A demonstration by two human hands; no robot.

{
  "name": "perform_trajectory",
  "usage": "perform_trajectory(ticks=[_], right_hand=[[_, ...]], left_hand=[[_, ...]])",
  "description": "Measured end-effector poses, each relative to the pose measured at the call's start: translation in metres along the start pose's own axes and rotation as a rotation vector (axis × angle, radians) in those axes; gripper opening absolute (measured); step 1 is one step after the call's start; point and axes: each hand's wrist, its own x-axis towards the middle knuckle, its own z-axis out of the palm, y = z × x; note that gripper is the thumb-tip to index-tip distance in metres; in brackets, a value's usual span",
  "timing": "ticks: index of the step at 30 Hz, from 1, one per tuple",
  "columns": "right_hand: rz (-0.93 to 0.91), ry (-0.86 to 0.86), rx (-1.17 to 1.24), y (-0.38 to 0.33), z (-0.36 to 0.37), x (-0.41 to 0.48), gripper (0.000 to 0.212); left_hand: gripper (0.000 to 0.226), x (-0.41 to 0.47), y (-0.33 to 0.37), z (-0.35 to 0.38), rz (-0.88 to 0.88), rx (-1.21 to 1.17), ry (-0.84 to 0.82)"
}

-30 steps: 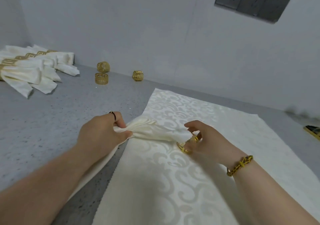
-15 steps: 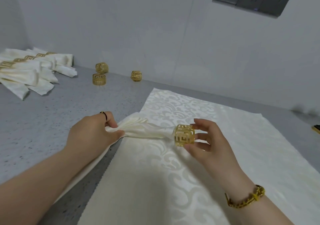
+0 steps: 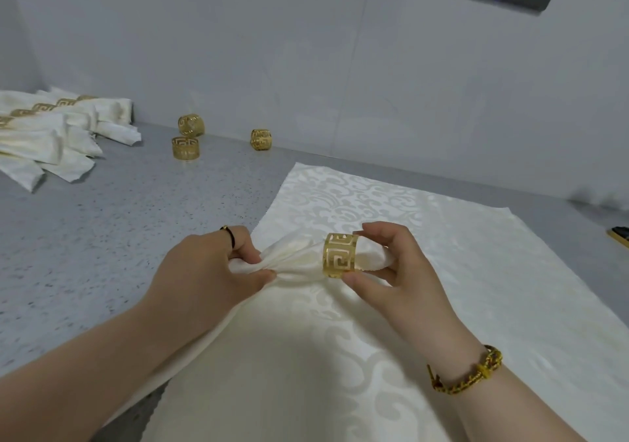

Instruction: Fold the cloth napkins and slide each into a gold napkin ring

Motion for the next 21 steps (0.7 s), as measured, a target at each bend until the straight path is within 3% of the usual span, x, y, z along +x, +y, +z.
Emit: perform_trajectory(ticks=[6, 10, 14, 21], right_hand=[[0.053, 0.005, 0.077, 0.0017, 0.0012, 0.0013, 0.037], [0.088, 0.024, 0.076, 0.0021, -0.0011, 0.0034, 0.014], [0.081, -0.032, -0.052, 0.0028, -0.0002, 0.0034, 0.025], [0.094, -0.030, -0.051, 0.0020, 0.0007, 0.0034, 0.036]], left_hand=[[0.020, 0.0002, -0.0008, 0.0005, 0.009, -0.057, -0.054], [0.020, -0.0001, -0.0028, 0.0019, 0.028, -0.100, -0.076], [0.018, -0.0003, -0.0043, 0.0036, 0.039, -0.112, -0.068], [0.020, -0.0022, -0.0048, 0.0051, 0.070, -0.194, -0.100]])
